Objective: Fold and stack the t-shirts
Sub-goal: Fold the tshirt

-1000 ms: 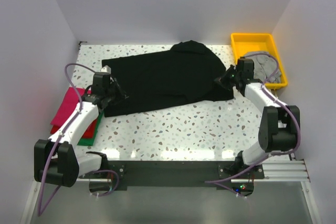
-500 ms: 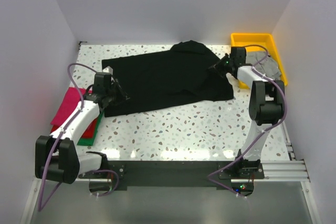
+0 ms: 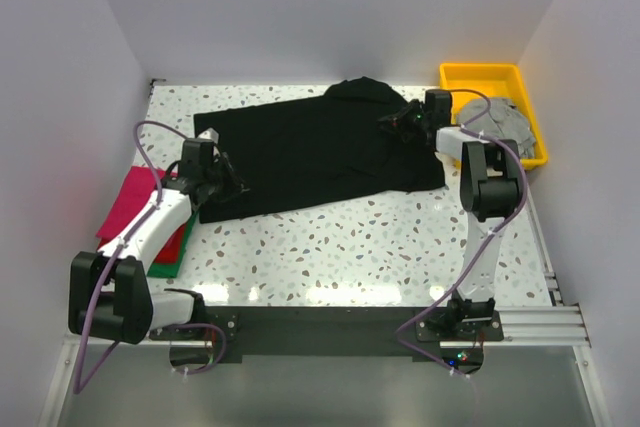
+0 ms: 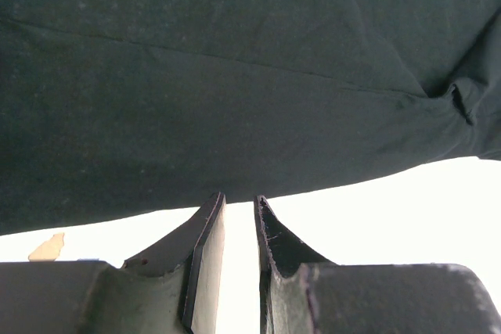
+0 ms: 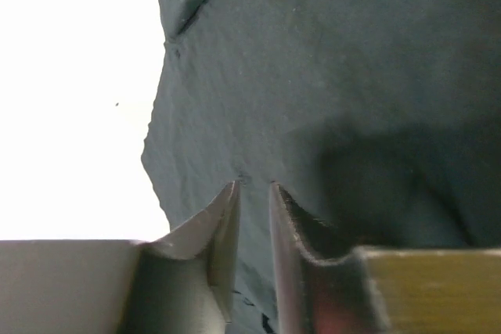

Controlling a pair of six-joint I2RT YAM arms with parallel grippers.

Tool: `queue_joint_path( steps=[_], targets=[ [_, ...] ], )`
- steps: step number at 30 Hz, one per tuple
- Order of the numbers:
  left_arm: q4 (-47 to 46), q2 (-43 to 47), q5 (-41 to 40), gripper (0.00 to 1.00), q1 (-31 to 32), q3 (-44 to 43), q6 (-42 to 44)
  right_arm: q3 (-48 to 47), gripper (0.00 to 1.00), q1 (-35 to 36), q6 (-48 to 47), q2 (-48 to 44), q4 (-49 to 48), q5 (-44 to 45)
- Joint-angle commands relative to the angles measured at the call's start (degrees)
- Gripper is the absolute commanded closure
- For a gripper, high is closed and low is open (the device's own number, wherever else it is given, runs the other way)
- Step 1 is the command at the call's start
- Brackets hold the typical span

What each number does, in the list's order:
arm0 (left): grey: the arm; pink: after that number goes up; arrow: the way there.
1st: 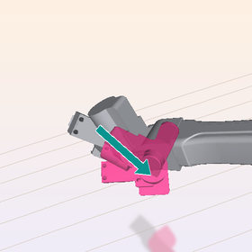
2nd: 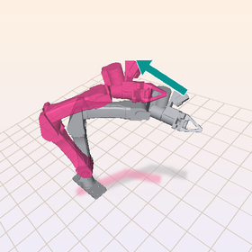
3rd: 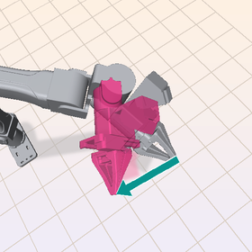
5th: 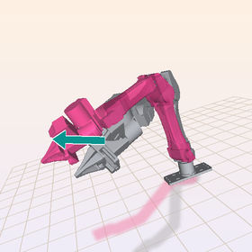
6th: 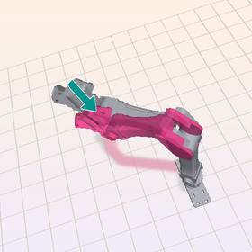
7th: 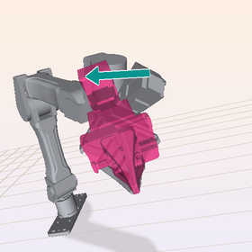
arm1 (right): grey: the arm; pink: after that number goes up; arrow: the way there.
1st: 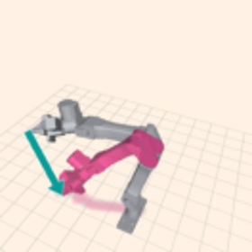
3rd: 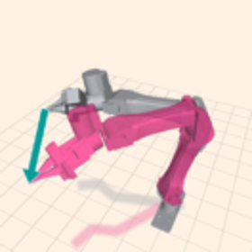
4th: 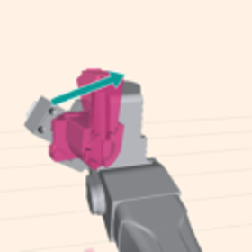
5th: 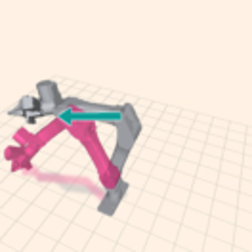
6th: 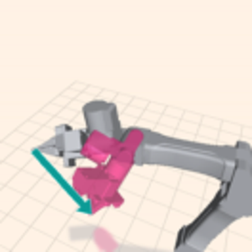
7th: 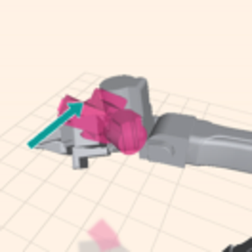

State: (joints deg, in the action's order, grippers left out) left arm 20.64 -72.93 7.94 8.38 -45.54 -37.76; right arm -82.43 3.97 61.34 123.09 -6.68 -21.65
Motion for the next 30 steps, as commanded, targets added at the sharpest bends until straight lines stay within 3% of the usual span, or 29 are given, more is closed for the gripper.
queue_joint_path(
  steps=[1, 4, 5, 10, 19, 30],
  targets=[
    [-0.8, -0.3, 1.8, 0.75, -0.1, -1.0, 2.2, -2.7, 0.61, 0.9, 2.1, 1.3, -9.0, -3.2],
    [0.0, -0.1, 1.7, 0.75, -0.1, -1.5, 3.2, -2.7, 0.48, 1.0, 1.2, 1.0, -11.2, -4.5],
    [0.2, 0.1, 1.7, 0.74, -0.1, -1.5, 3.6, -2.6, 0.39, 1.0, -0.6, 0.5, -11.1, -4.5],
    [0.4, 1.2, 1.7, 0.74, -0.1, -1.0, 5.0, 2.8, 0.24, 1.1, -8.1, -7.6, -7.4, -0.8],
    [0.1, 2.1, 3.0, 0.74, -0.2, 0.6, 5.8, 19.5, 0.23, 1.1, -12.1, -15.7, -10.6, 5.0],
    [-0.3, 2.3, 4.7, 0.74, -0.2, 1.7, 5.9, 20.0, 0.23, 1.6, -12.2, -11.1, -12.9, 4.8]
  ],
)
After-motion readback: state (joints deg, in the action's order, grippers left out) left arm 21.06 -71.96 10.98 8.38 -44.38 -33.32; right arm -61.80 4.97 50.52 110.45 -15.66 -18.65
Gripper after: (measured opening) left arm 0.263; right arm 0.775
